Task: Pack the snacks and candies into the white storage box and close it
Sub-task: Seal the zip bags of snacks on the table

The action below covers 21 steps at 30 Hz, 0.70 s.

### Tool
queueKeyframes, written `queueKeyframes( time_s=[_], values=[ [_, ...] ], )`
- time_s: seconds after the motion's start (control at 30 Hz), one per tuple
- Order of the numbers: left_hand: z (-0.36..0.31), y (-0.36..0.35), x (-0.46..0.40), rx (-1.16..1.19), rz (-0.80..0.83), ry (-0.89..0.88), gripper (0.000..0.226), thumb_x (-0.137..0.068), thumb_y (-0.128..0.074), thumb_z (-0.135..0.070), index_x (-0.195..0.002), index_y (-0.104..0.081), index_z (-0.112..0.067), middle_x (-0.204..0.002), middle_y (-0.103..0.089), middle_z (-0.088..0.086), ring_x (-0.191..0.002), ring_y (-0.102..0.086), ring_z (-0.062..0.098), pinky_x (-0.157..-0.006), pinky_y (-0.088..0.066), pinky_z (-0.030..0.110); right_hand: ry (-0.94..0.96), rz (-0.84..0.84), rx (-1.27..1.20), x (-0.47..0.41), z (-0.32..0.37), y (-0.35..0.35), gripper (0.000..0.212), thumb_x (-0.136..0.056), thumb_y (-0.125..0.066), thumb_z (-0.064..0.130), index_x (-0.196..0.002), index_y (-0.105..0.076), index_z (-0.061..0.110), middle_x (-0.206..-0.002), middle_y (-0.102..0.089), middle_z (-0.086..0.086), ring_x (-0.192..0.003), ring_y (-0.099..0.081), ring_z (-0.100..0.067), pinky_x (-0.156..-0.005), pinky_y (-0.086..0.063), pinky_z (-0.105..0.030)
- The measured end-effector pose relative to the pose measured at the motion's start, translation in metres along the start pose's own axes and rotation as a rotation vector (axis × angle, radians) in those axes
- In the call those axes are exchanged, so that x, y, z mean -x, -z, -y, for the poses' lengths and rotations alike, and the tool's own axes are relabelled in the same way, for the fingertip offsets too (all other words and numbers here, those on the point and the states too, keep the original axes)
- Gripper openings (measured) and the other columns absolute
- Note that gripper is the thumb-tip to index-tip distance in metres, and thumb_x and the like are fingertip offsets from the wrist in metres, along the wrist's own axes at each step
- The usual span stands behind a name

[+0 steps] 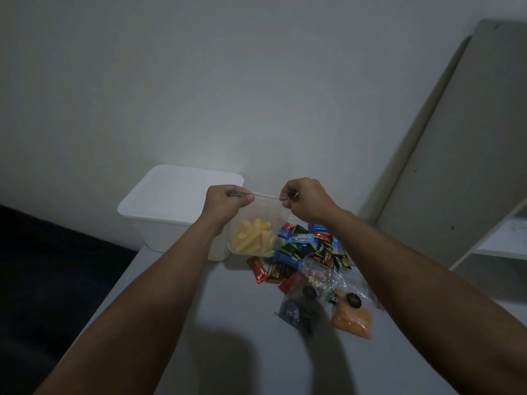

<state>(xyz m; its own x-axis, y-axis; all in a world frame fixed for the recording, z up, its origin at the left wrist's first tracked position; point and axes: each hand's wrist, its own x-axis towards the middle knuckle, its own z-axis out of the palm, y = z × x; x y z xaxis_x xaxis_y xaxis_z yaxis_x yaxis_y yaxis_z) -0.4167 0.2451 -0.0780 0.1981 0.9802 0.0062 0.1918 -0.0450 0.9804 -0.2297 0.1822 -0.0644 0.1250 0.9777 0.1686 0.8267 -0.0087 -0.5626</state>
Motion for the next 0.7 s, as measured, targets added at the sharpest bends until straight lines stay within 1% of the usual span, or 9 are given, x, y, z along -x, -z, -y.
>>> queueKeyframes(
  time_s=[0.07,0.13,0.2,0.3,0.4,0.53,0.63,0.7],
  values=[
    [-0.001,-0.002,0.0,-0.013,-0.013,0.0,0.009,-0.075,-0.078,-0.008,-0.079,-0.072,-0.012,-0.078,-0.068,-0.002,-0.075,-0.061,0.008,-0.063,-0.045,0.018,0.019,0.015,-0.015,0.0,0.002,-0.002,0.01,-0.085,-0.07,0.009,-0.095,-0.071,0.01,-0.09,-0.069,-0.006,-0.08,-0.062,-0.018,-0.074,-0.053,-0.033],
    [-0.002,-0.006,0.001,-0.028,-0.007,0.0,0.009,-0.075,-0.078,-0.008,-0.081,-0.072,-0.012,-0.078,-0.067,-0.002,-0.075,-0.06,0.007,-0.063,-0.045,0.018,0.036,0.014,-0.025,-0.001,0.005,-0.005,0.01,-0.085,-0.071,0.015,-0.094,-0.072,0.01,-0.09,-0.071,-0.007,-0.082,-0.064,-0.02,-0.075,-0.053,-0.033],
    [-0.002,-0.01,0.002,-0.031,0.001,-0.006,0.009,-0.075,-0.078,-0.009,-0.08,-0.072,-0.013,-0.078,-0.067,-0.002,-0.075,-0.06,0.008,-0.064,-0.045,0.019,0.036,-0.005,-0.011,-0.002,0.006,-0.007,0.009,-0.085,-0.072,0.015,-0.091,-0.074,0.009,-0.088,-0.072,-0.008,-0.08,-0.064,-0.02,-0.073,-0.051,-0.031],
    [0.001,-0.009,0.003,-0.021,0.033,-0.02,0.011,-0.073,-0.08,-0.012,-0.082,-0.073,-0.012,-0.08,-0.069,0.0,-0.077,-0.062,0.011,-0.068,-0.048,0.022,-0.007,-0.049,-0.027,-0.001,0.003,-0.005,0.01,-0.082,-0.076,0.017,-0.088,-0.077,0.009,-0.081,-0.072,-0.003,-0.072,-0.061,-0.013,-0.07,-0.047,-0.026],
    [0.004,-0.006,0.005,-0.014,0.054,-0.024,0.013,-0.073,-0.08,-0.009,-0.085,-0.074,-0.009,-0.08,-0.07,0.0,-0.076,-0.063,0.01,-0.071,-0.051,0.023,-0.032,-0.064,-0.053,0.0,0.0,-0.003,0.01,-0.08,-0.078,0.017,-0.087,-0.078,0.009,-0.08,-0.074,-0.003,-0.067,-0.06,-0.008,-0.069,-0.048,-0.024],
    [0.002,-0.01,0.005,-0.004,0.007,-0.018,0.009,-0.074,-0.078,-0.006,-0.081,-0.073,-0.009,-0.075,-0.067,-0.002,-0.071,-0.06,0.007,-0.065,-0.047,0.018,-0.027,-0.012,-0.082,-0.001,0.004,-0.004,0.011,-0.082,-0.075,0.017,-0.089,-0.076,0.008,-0.079,-0.071,-0.005,-0.071,-0.062,-0.014,-0.07,-0.052,-0.029],
    [0.0,-0.017,0.007,-0.032,-0.002,-0.034,0.009,-0.075,-0.078,-0.005,-0.082,-0.073,-0.007,-0.072,-0.066,-0.001,-0.065,-0.058,0.005,-0.06,-0.045,0.017,-0.017,-0.006,-0.09,-0.003,0.007,-0.006,0.011,-0.082,-0.075,0.018,-0.088,-0.076,0.008,-0.077,-0.069,-0.005,-0.067,-0.059,-0.014,-0.066,-0.048,-0.026],
    [-0.001,-0.019,0.007,-0.026,0.012,-0.047,0.01,-0.074,-0.078,-0.005,-0.083,-0.073,-0.003,-0.069,-0.065,-0.002,-0.058,-0.058,0.0,-0.055,-0.046,0.012,-0.031,-0.031,-0.073,-0.005,0.006,-0.006,0.011,-0.081,-0.076,0.018,-0.088,-0.077,0.009,-0.074,-0.068,-0.003,-0.062,-0.056,-0.01,-0.064,-0.043,-0.024]
  ],
)
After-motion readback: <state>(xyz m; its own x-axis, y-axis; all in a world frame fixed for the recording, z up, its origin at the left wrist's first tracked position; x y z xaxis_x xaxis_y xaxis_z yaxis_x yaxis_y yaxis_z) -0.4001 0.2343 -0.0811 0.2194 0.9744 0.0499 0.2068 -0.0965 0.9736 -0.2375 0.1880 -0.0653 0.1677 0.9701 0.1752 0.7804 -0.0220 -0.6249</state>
